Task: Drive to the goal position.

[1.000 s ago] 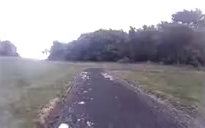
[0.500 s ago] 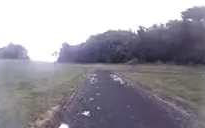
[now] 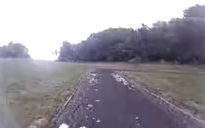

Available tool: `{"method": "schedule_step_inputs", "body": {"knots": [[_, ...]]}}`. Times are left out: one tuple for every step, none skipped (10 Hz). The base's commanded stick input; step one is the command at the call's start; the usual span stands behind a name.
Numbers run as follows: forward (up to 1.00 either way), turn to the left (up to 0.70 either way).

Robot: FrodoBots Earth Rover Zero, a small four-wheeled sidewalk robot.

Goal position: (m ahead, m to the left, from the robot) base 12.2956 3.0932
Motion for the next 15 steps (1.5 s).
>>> {"method": "schedule_step_inputs", "body": {"knots": [[0.70, 0.00], [0.70, 0.00], [0.70, 0.00], [0.70, 0.00], [0.70, 0.00], [0.70, 0.00], [0.70, 0.00], [0.70, 0.00], [0.70, 0.00], [0.70, 0.00], [0.70, 0.00], [0.70, 0.00], [0.70, 0.00], [0.70, 0.00], [0.70, 0.00]]}}
